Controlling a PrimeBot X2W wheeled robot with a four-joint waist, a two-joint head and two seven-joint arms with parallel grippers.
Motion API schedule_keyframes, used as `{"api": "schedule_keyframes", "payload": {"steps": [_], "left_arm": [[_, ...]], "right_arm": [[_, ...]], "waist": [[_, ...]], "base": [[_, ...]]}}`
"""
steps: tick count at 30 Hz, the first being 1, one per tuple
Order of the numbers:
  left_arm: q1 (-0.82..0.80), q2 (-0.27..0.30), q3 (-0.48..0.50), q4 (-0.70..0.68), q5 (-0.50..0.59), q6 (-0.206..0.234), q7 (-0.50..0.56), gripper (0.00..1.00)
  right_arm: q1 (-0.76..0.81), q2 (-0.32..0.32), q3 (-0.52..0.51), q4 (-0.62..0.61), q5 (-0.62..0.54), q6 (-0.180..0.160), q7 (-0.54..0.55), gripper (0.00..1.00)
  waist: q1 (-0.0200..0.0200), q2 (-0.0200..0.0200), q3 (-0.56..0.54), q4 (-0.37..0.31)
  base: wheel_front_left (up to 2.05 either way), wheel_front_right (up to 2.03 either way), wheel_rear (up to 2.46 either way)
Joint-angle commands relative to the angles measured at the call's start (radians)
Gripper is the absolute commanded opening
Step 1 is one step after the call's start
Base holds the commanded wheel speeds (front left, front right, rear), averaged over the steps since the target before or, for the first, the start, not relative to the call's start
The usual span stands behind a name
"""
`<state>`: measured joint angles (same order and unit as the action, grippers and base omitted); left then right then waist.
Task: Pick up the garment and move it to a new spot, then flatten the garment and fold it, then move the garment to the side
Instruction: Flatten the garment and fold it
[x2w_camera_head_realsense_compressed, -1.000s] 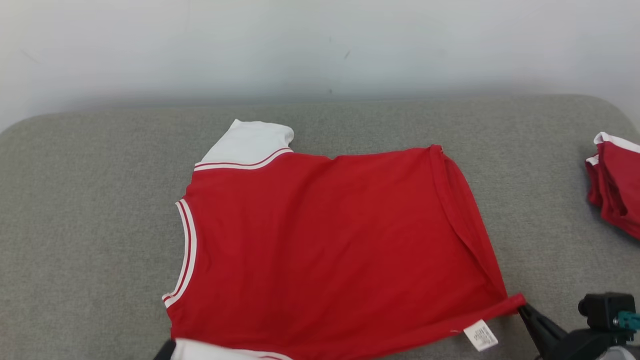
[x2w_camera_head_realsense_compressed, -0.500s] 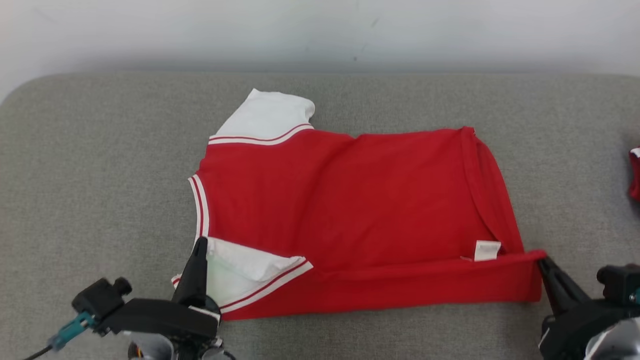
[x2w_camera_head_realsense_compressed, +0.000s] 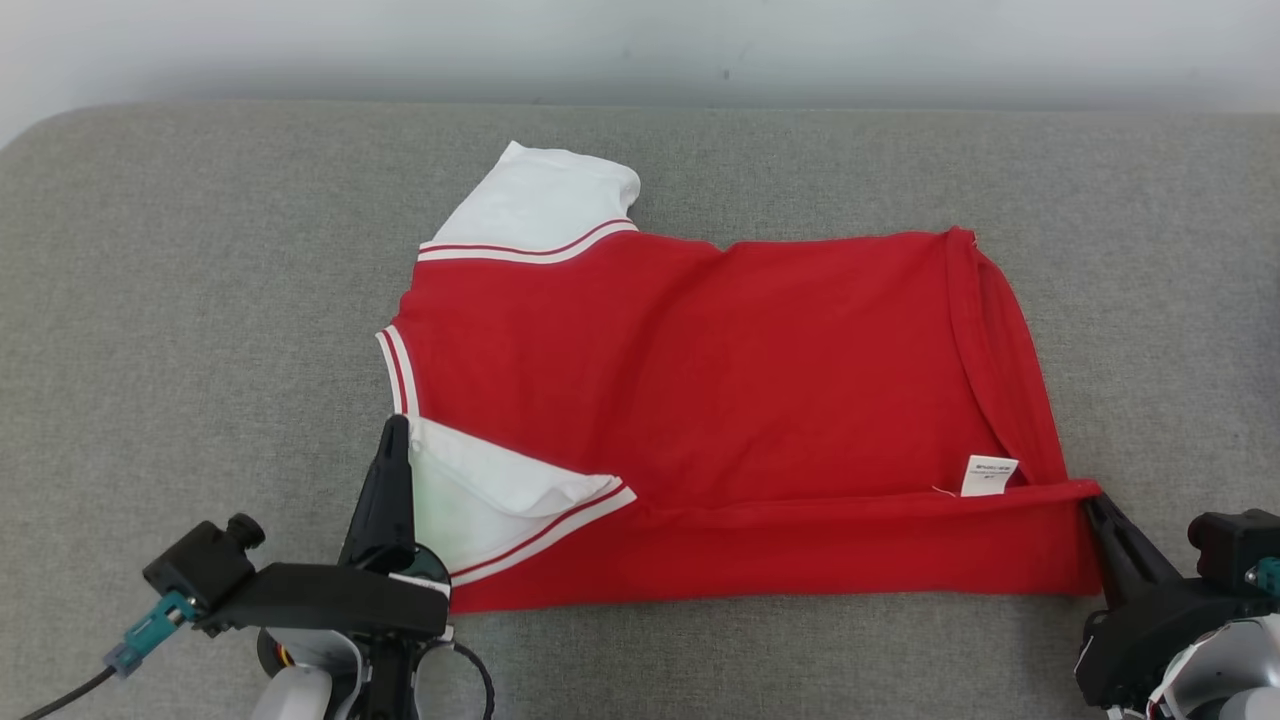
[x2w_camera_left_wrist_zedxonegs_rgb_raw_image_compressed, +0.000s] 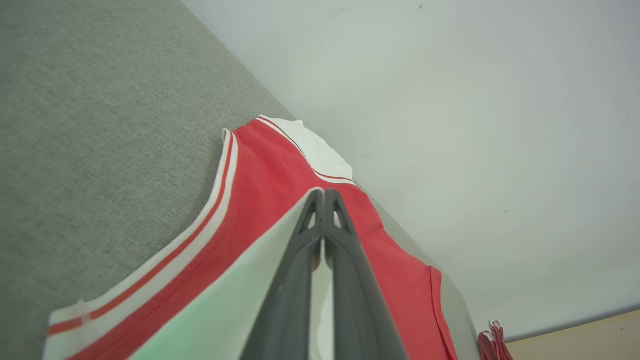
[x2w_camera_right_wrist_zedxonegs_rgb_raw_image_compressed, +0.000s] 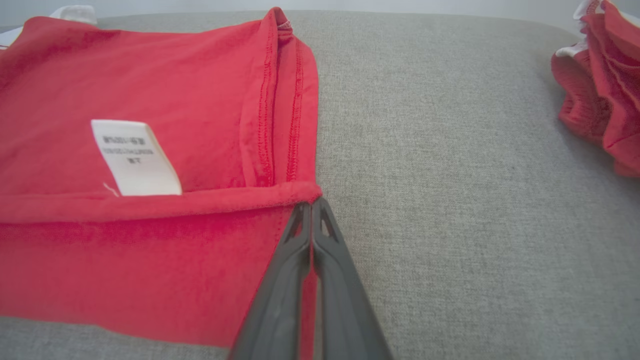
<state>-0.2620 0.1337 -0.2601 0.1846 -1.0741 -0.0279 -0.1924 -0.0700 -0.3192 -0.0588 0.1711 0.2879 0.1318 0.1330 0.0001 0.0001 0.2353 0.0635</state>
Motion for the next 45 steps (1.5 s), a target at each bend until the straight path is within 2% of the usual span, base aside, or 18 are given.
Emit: {"api": "schedule_keyframes", "payload": {"steps": [1, 8, 9, 14, 15, 16, 17, 18, 19, 23, 29, 34, 41, 44, 45], "left_arm": [[-0.017, -0.003, 0.001, -0.001, 0.007, -0.002, -0.006, 0.0], [-0.043, -0.007, -0.005, 0.018, 0.039, -0.008, -0.029, 0.0], [-0.094, -0.012, -0.019, 0.054, 0.07, -0.021, -0.037, 0.0], [-0.118, -0.01, -0.027, 0.095, 0.086, -0.022, -0.042, 0.0], [-0.125, -0.01, -0.023, 0.105, 0.092, -0.016, -0.045, 0.0], [-0.132, -0.008, -0.018, 0.117, 0.099, -0.007, -0.048, 0.0], [-0.136, -0.006, -0.016, 0.127, 0.11, -0.004, -0.051, 0.0], [-0.137, -0.004, -0.016, 0.141, 0.123, 0.003, -0.054, 0.63], [-0.139, 0.004, -0.021, 0.154, 0.145, 0.01, -0.056, 1.0], [-0.116, 0.028, -0.017, 0.174, 0.235, 0.031, -0.071, 1.0], [-0.003, 0.095, -0.044, 0.156, 0.384, 0.099, -0.067, 1.0], [0.058, 0.113, -0.08, 0.158, 0.394, 0.117, -0.009, 1.0], [0.064, 0.127, -0.096, 0.21, 0.419, 0.202, 0.082, 1.0], [0.064, 0.118, -0.102, 0.218, 0.403, 0.208, 0.112, 1.0], [0.065, 0.115, -0.102, 0.219, 0.394, 0.206, 0.123, 0.48]], "right_arm": [[0.008, 0.005, -0.003, 0.0, 0.001, -0.002, 0.0, 0.0], [-0.021, 0.041, -0.023, 0.015, -0.023, -0.002, -0.011, 0.0], [-0.047, 0.063, -0.022, 0.051, -0.065, -0.002, 0.002, 0.0], [-0.053, 0.077, -0.022, 0.069, -0.084, -0.002, -0.003, 0.0], [-0.055, 0.082, -0.027, 0.071, -0.088, -0.002, -0.01, 0.39], [-0.057, 0.089, -0.032, 0.076, -0.087, -0.002, -0.012, 1.0], [-0.061, 0.094, -0.034, 0.08, -0.093, -0.002, -0.015, 1.0], [-0.065, 0.1, -0.036, 0.084, -0.097, -0.002, -0.017, 1.0], [-0.068, 0.103, -0.037, 0.087, -0.1, -0.002, -0.016, 1.0], [-0.057, 0.12, -0.052, 0.079, -0.102, -0.002, -0.012, 1.0], [-0.002, 0.141, -0.106, 0.031, -0.086, -0.003, 0.039, 1.0], [0.035, 0.157, -0.135, -0.011, -0.096, -0.003, 0.086, 1.0], [0.06, 0.183, -0.138, -0.06, -0.105, -0.003, 0.12, 1.0], [0.058, 0.191, -0.134, -0.069, -0.106, -0.003, 0.131, 1.0], [0.056, 0.193, -0.137, -0.069, -0.107, -0.003, 0.138, 1.0]], "waist": [[-0.0001, -0.0001, -0.001, 0.0], [-0.0001, -0.0001, -0.001, -0.008], [-0.0001, -0.0001, 0.002, -0.008], [-0.0001, -0.0001, -0.001, -0.01], [-0.0001, -0.0001, -0.002, -0.01], [-0.0001, -0.0001, -0.003, -0.01], [-0.0001, -0.0001, -0.005, -0.011], [-0.0001, -0.0001, -0.008, -0.012], [-0.0001, -0.0001, -0.011, -0.014], [-0.0001, -0.0001, -0.036, -0.018], [-0.0001, -0.0001, -0.067, -0.018], [-0.0001, -0.0001, -0.076, -0.016], [-0.0001, -0.0001, -0.066, -0.026], [-0.0001, -0.0001, -0.059, -0.033], [-0.0001, -0.0001, -0.056, -0.035]], "base": [[0.0, 0.0, 0.0], [0.0, 0.0, 0.0], [0.0, 0.0, 0.0], [0.0, 0.0, 0.0], [0.0, 0.0, 0.0], [0.0, 0.0, 0.0], [0.0, 0.0, 0.0], [0.0, 0.0, 0.0], [0.0, 0.0, 0.0], [0.0, 0.0, 0.0], [0.0, 0.0, 0.0], [0.0, 0.0, 0.0], [0.0, 0.0, 0.0], [0.0, 0.0, 0.0], [0.0, 0.0, 0.0]]}}
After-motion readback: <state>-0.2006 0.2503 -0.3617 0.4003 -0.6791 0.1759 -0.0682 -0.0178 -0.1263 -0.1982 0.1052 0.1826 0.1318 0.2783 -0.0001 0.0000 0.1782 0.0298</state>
